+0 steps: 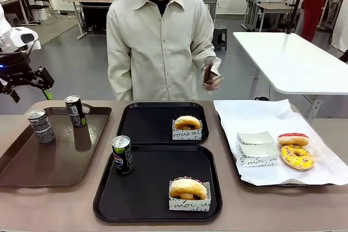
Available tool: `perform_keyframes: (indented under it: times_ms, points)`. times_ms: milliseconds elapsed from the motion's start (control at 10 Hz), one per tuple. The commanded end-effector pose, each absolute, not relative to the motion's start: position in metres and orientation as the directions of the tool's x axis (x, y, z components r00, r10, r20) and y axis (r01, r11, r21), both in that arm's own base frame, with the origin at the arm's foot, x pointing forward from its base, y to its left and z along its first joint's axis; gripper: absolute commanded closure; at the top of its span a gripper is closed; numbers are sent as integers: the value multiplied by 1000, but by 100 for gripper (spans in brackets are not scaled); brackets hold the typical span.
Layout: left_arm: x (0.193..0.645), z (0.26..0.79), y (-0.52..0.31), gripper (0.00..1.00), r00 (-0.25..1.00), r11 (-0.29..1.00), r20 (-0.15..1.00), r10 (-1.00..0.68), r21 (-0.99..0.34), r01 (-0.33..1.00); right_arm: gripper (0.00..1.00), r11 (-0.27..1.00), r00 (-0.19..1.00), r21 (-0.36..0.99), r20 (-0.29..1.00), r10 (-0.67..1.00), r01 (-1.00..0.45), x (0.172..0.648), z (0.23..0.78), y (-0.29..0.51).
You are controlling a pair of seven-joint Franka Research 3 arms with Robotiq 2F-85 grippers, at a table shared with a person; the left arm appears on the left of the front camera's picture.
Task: Set up donuts and drinks on trays.
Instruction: Pick up one Pepsi coke from the Handle tray and place it on the Flat Tray without a Pepsi coke.
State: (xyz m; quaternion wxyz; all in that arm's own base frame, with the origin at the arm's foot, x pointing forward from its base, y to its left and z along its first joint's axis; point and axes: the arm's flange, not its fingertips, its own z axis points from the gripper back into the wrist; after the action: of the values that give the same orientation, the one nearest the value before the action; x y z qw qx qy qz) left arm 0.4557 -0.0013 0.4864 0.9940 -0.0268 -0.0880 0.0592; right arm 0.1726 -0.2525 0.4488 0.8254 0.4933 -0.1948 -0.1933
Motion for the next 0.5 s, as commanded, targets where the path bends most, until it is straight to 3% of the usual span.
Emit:
perform_keyframes:
  times_ms: [0, 400]
  points:
    - [456, 482, 1, 0, 982, 995, 166, 91, -49, -84, 0, 431, 851, 896, 142, -506, 106, 172, 449, -253]
    - [477, 476, 11, 0, 979, 992, 161, 122, -59, -114, 0, 431, 851, 896, 142, -506, 106, 172, 449, -253]
